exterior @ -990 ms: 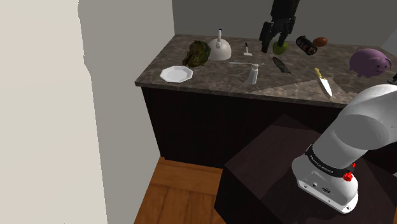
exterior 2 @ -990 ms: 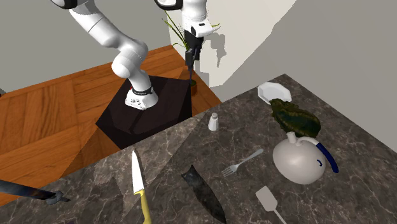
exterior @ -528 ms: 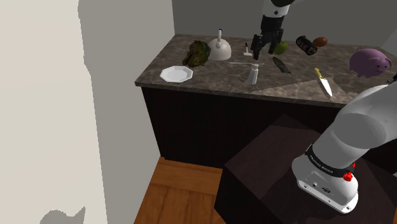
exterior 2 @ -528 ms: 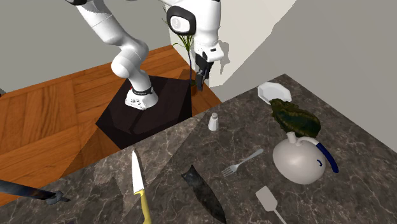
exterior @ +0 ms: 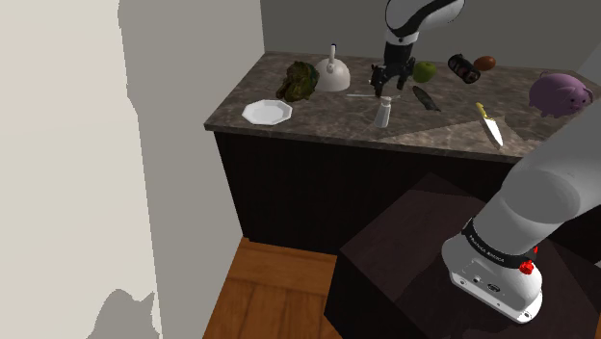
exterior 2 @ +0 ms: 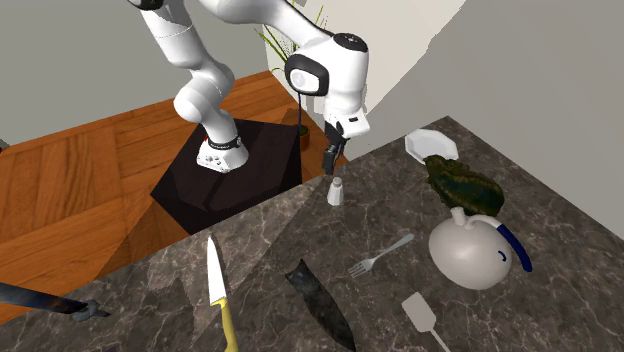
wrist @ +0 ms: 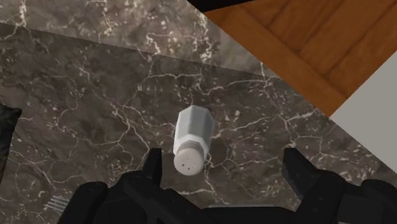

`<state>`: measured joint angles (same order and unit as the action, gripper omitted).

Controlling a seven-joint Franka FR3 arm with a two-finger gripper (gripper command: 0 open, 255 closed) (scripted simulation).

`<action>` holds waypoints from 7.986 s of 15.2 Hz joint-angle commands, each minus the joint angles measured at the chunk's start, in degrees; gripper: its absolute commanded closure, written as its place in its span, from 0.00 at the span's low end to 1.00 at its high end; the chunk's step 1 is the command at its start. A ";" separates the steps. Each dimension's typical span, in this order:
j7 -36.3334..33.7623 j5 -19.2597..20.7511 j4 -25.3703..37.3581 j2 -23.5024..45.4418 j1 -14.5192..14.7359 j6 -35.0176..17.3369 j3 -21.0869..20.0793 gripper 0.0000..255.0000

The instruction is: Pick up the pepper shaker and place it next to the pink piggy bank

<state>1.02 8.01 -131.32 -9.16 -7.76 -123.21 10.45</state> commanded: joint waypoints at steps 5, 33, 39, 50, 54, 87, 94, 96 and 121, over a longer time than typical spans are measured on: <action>0.65 -0.27 2.12 7.47 -1.06 -5.81 1.40 0.00; 0.99 -0.33 2.09 7.84 -1.23 -6.24 1.58 1.00; 1.17 -0.20 4.43 5.53 -1.13 -1.62 1.44 1.00; 1.64 -0.18 9.84 2.45 -0.97 6.82 1.13 1.00; 1.85 -0.22 12.16 1.71 -0.91 9.88 1.02 1.00; 25.98 1.12 22.11 -0.93 -10.23 19.54 14.84 1.00; 37.13 -1.24 27.06 3.92 -14.14 18.95 21.41 1.00; 40.57 -2.55 29.11 6.01 -15.41 18.93 23.26 1.00; 71.35 -26.40 63.45 39.80 -42.32 25.19 29.53 1.00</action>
<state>72.35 -18.53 -66.69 30.93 -50.50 -97.13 39.93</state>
